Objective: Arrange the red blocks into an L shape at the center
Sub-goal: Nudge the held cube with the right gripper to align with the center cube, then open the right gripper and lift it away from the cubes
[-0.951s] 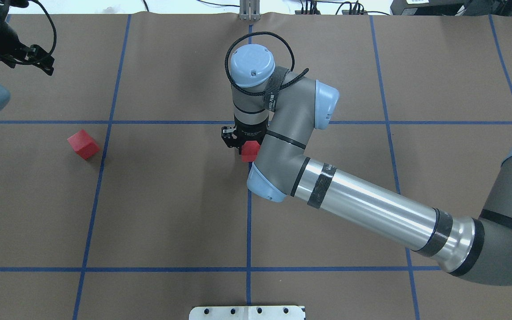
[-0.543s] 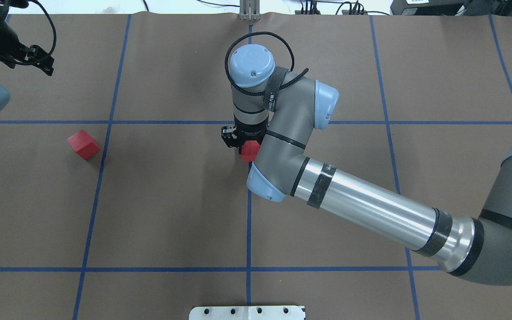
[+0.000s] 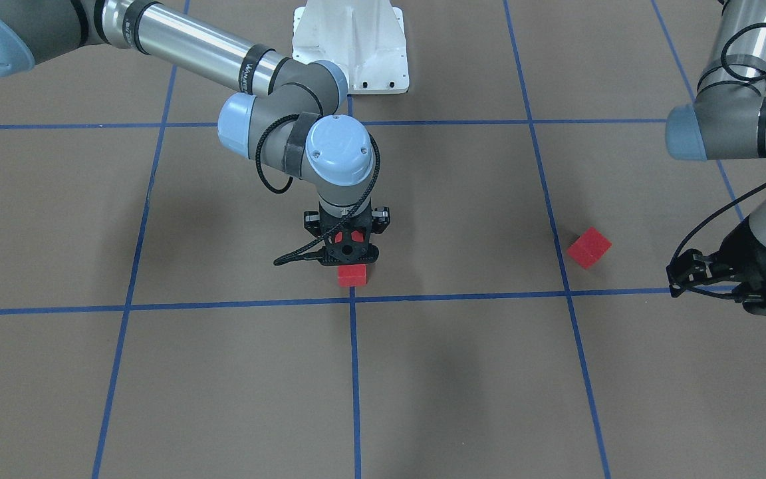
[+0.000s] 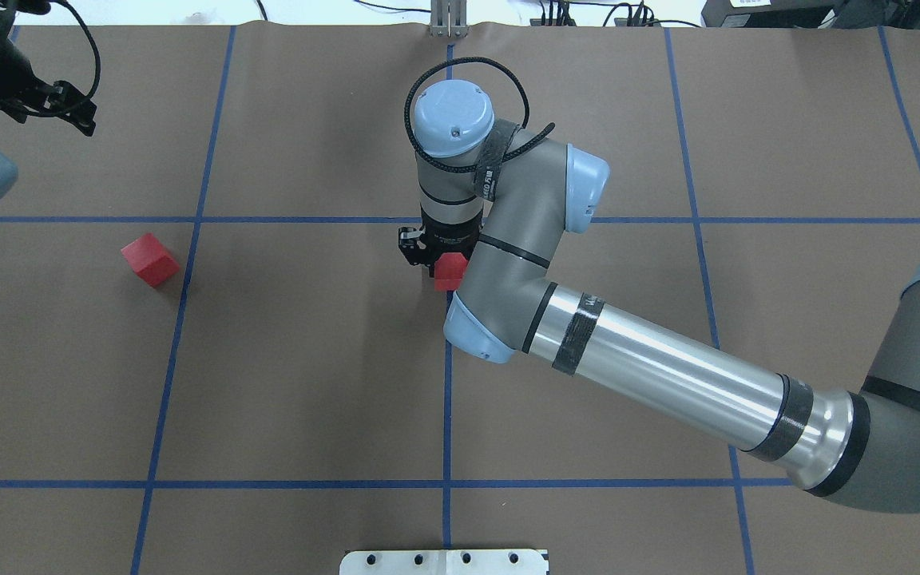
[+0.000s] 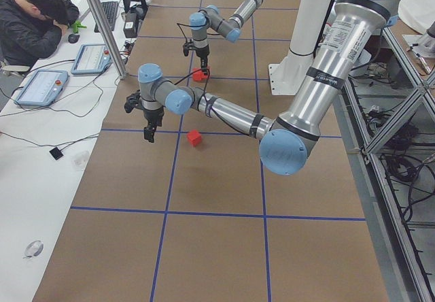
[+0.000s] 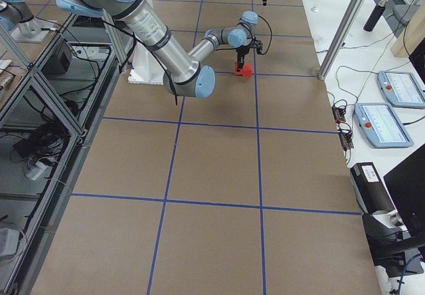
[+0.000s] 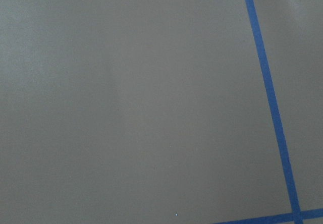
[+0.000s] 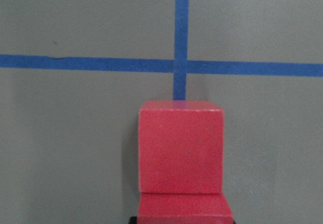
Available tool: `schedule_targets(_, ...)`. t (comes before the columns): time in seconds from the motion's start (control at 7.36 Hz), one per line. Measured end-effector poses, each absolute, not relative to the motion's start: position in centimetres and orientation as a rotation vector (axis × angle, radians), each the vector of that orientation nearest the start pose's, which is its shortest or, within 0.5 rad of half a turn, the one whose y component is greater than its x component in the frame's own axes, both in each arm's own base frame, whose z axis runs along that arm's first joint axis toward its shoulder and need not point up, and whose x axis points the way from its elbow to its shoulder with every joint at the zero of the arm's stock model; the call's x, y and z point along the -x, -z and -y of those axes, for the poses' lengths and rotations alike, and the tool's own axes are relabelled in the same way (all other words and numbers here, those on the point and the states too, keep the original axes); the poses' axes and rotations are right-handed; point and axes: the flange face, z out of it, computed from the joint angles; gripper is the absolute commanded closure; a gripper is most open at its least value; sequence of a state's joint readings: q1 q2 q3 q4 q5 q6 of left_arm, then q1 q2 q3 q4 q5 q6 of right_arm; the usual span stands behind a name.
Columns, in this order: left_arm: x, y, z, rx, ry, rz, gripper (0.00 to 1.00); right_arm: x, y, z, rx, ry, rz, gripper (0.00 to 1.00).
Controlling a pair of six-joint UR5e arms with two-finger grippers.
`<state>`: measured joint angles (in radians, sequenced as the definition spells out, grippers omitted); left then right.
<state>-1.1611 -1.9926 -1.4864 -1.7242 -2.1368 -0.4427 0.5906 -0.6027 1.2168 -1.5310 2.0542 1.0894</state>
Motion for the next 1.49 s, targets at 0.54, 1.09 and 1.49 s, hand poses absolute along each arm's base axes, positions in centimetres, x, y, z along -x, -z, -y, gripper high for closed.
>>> schedule_targets(0.54, -19.4, -44.8, 64.8, -0.206, -0.107, -0.702, 0.00, 61.9, -19.0, 52.0, 0.061, 0.058, 0.805, 0.36)
schedule_targets(1.09, -19.4, -44.7, 64.8, -0.207, -0.107, -0.702, 0.00, 61.9, -19.0, 52.0, 0.059, 0.058, 0.807, 0.35)
schedule_targets(1.49, -19.4, -44.6, 64.9, -0.207, -0.106, -0.703, 0.00, 60.8, -17.4, 52.5, 0.047, 0.054, 0.833, 0.01)
